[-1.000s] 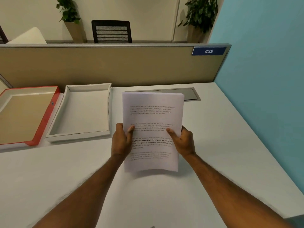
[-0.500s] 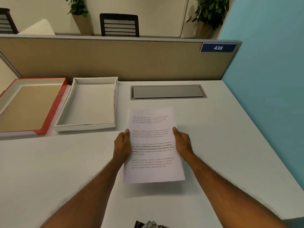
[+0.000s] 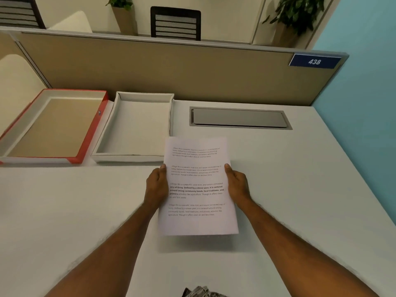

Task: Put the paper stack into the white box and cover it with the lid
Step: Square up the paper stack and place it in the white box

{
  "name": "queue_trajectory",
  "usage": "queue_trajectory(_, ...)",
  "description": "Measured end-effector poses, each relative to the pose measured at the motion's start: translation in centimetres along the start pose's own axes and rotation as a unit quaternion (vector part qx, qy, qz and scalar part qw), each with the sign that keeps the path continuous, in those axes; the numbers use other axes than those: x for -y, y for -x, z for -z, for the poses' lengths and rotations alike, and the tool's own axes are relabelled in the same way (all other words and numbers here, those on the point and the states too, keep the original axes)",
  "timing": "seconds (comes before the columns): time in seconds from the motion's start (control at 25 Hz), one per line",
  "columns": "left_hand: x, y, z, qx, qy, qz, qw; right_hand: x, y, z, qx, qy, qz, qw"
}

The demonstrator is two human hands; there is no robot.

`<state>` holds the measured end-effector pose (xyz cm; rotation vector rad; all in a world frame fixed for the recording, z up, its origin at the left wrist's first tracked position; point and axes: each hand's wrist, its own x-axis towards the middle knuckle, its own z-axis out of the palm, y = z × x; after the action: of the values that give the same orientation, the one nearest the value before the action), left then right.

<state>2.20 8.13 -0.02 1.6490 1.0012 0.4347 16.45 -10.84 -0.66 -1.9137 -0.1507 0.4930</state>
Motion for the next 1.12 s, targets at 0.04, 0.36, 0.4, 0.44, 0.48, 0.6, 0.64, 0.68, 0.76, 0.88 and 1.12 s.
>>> queue_trajectory(0.04,-0.4,-0.8,0.9,-0.007,0.0,-0.005,1.0,0.7,-0.5,-1.0,0.0,0.0,0.002,1.0)
queue_trajectory(0.36,-4.7,-9.9,8.6,-0.037,-0.034,-0.019,0.999,10.2,-5.7,-9.5,0.02,0.032,0.009,0.999)
queue_trajectory(0.4,-5.1,-11.3,9.5,-0.035,-0.032,-0.021,0.999,11.3,-6.5,-10.6,0.025,0.034,0.006,0.999)
queue_trajectory(0.44,-5.5,-12.5,10.3,-0.032,-0.027,-0.02,0.999,12.3,-7.3,-11.7,0.029,0.036,0.004,0.999)
queue_trajectory(0.48,-5.8,-13.8,11.1,-0.029,-0.025,-0.019,0.999,13.1,-8.1,-12.8,0.033,0.035,0.001,0.999)
queue_trajectory(0.6,-6.4,-17.7,13.3,-0.019,-0.043,-0.007,0.999,15.1,-10.6,-16.3,0.036,0.034,-0.006,0.999)
queue_trajectory(0.64,-6.5,-19.0,14.0,-0.015,-0.047,-0.005,0.999,15.8,-11.3,-17.4,0.042,0.034,-0.009,0.998)
queue_trajectory(0.68,-6.5,-20.3,14.6,-0.008,-0.05,0.005,0.999,16.4,-11.9,-18.5,0.048,0.037,-0.01,0.998)
queue_trajectory(0.76,-6.2,-22.9,15.4,-0.005,-0.059,0.025,0.998,17.3,-13.5,-20.6,0.053,0.051,-0.013,0.997)
queue_trajectory(0.88,-5.8,-25.9,16.0,-0.012,-0.082,0.037,0.996,17.9,-15.7,-23.1,0.055,0.069,-0.018,0.996)
queue_trajectory(1.12,-4.7,-31.0,14.8,0.0,-0.171,0.037,0.985,17.3,-19.5,-25.8,0.043,0.121,-0.014,0.992)
